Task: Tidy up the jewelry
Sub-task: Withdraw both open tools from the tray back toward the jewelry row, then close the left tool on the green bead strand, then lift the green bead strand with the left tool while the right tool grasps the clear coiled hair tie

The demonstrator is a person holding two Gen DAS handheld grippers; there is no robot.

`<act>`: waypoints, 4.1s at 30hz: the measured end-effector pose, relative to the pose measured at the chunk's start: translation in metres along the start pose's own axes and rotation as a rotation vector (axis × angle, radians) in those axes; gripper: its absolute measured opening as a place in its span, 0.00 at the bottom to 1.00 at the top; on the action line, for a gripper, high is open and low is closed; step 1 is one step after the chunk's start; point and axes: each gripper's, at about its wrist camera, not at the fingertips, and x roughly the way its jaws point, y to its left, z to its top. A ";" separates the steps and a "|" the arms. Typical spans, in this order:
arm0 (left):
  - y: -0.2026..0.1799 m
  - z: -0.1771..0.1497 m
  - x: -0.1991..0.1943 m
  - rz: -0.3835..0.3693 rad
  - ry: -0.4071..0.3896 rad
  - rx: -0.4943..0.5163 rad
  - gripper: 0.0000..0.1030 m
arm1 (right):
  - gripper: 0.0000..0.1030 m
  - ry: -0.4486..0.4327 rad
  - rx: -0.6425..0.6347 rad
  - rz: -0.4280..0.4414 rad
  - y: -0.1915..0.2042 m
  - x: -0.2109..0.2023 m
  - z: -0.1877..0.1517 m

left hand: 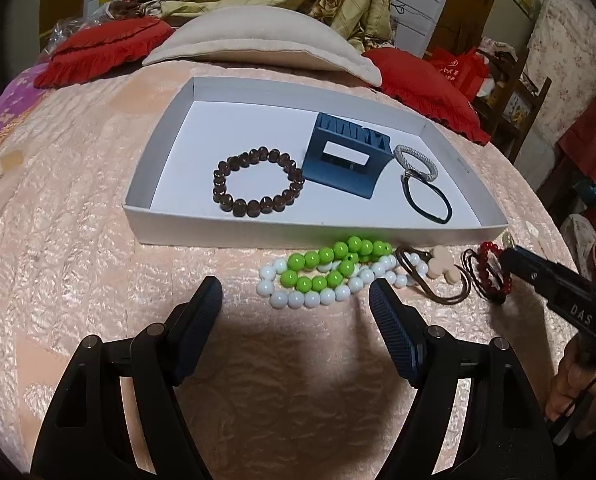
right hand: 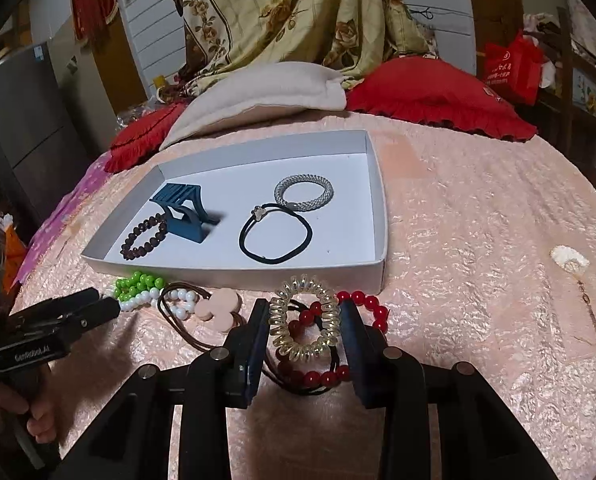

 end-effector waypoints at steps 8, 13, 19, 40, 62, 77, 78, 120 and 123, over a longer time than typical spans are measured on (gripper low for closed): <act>-0.002 0.004 0.010 -0.009 0.016 0.038 0.56 | 0.33 0.005 -0.009 0.005 0.003 0.000 -0.001; -0.001 0.007 0.013 -0.017 0.017 0.038 0.42 | 0.33 0.004 -0.009 0.003 0.003 -0.001 -0.002; -0.006 0.000 0.008 -0.042 0.050 0.076 0.15 | 0.33 0.000 -0.004 0.001 0.004 -0.002 -0.002; 0.000 -0.020 -0.018 0.021 0.071 0.160 0.44 | 0.33 -0.017 0.001 0.004 0.004 -0.008 -0.004; 0.006 -0.004 -0.038 -0.105 -0.018 0.085 0.08 | 0.33 -0.015 -0.002 0.000 0.006 -0.007 -0.004; 0.007 0.004 -0.043 -0.081 -0.066 0.050 0.08 | 0.33 -0.028 0.003 0.002 0.005 -0.010 -0.003; 0.007 0.004 -0.042 -0.076 -0.065 0.051 0.08 | 0.33 -0.026 0.002 0.001 0.005 -0.010 -0.003; 0.003 0.004 -0.030 0.076 -0.059 0.064 0.08 | 0.33 -0.034 -0.059 0.019 0.023 -0.007 -0.008; 0.001 0.005 -0.029 0.076 -0.059 0.068 0.08 | 0.33 -0.041 -0.060 0.006 0.022 -0.009 -0.007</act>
